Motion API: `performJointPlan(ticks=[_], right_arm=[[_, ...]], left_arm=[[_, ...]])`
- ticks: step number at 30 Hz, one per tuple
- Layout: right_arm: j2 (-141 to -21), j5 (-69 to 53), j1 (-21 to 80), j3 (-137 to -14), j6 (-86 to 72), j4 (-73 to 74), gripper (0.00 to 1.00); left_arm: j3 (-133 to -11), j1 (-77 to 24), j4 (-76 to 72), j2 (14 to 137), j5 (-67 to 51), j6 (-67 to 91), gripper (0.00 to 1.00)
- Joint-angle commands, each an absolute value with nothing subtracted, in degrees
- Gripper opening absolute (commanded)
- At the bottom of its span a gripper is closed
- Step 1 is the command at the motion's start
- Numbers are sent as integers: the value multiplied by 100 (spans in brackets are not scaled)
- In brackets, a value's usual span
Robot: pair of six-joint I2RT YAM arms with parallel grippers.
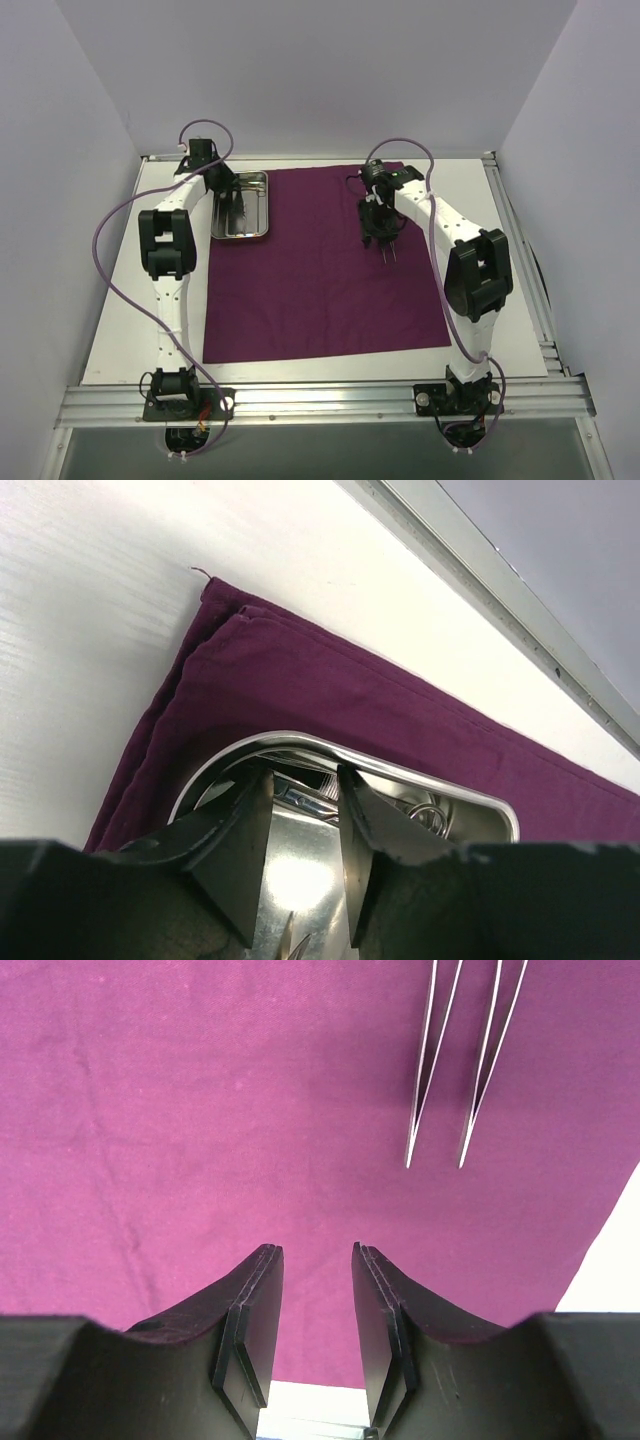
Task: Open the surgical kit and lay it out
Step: Pick up the medical item from the container.
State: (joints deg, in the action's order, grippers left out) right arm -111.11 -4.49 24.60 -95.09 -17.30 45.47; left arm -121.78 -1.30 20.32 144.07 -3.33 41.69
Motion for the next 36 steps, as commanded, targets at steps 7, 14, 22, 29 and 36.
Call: performJointPlan(ticks=[7,14,22,29,36], right_arm=[[-11039,-272,2566,-9580,-1828,4895,35],[-11083,-299,2593,-9615,-1828,4852,34],[-11092,-369,2654,-9624,-1863,4755,35],[-11083,-395,2663,-9633,-1854,4693,35],[-11136,-422,2681,-9703,-1775,4711,35]], left_arm=[[-12200,-26,1951,14634,-237,4289,23],[-11945,-35,1811,14397,-325,4289,4],[-11453,-35,1688,13853,-492,4368,2],[-10934,-35,1565,13377,-466,4482,2],[-11092,-26,1731,13368,-466,4553,2]])
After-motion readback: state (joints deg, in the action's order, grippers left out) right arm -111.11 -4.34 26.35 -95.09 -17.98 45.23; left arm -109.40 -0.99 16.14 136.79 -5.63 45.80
